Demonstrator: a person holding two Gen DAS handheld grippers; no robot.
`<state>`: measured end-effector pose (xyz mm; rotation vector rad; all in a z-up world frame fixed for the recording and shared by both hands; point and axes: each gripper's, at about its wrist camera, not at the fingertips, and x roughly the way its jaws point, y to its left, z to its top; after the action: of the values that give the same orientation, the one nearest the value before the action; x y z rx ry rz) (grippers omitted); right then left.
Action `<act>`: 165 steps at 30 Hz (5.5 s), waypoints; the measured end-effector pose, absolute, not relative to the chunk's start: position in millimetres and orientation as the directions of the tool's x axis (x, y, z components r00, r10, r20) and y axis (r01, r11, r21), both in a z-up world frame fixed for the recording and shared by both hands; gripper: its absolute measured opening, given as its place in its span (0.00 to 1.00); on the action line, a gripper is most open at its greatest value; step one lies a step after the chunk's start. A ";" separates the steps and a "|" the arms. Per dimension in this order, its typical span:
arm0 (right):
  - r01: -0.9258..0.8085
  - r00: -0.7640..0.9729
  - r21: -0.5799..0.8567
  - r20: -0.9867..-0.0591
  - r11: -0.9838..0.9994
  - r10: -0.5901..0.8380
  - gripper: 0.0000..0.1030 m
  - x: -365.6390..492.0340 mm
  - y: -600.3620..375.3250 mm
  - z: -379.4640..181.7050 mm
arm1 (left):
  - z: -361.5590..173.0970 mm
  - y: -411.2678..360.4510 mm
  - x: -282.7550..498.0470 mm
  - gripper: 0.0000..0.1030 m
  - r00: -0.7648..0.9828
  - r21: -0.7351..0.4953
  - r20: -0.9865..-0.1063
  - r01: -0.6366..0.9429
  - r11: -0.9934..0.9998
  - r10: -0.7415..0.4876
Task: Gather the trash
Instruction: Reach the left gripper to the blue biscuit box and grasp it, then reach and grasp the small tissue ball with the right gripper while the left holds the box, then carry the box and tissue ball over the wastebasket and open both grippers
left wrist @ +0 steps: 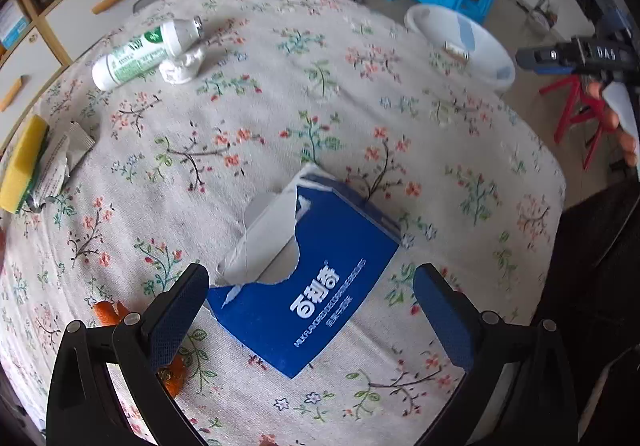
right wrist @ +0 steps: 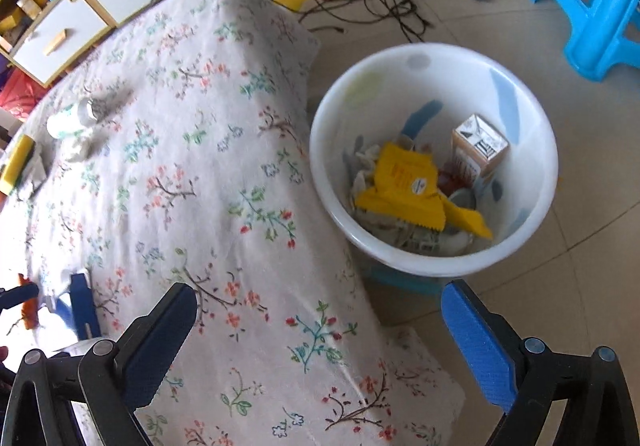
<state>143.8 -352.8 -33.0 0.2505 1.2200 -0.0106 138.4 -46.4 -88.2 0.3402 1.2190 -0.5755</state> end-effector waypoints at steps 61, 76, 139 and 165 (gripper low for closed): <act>-0.204 0.468 0.001 -0.878 0.979 0.099 0.60 281.4 -59.5 -93.6 | -41.3 160.6 171.8 0.64 0.445 -0.265 -0.871 -0.069 0.962 -0.208; -0.233 0.518 -0.008 -0.847 0.973 0.117 0.10 268.9 -66.3 -68.8 | -32.9 146.9 165.2 0.64 0.476 -0.279 -0.854 -0.077 0.957 -0.211; -0.021 0.522 0.174 -0.838 0.985 0.159 0.19 219.7 -273.1 -10.8 | -0.4 10.3 175.1 0.64 0.486 -0.304 -0.809 0.133 0.943 -0.330; 0.379 0.474 0.222 -0.881 0.898 0.017 0.58 161.8 -486.9 -10.4 | -30.2 -255.0 224.1 0.65 0.287 -0.337 -0.824 0.445 0.830 -0.488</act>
<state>161.8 -486.9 -10.4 0.4185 1.0620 -0.2292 224.1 -255.0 -30.2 -0.0446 1.1171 -0.6237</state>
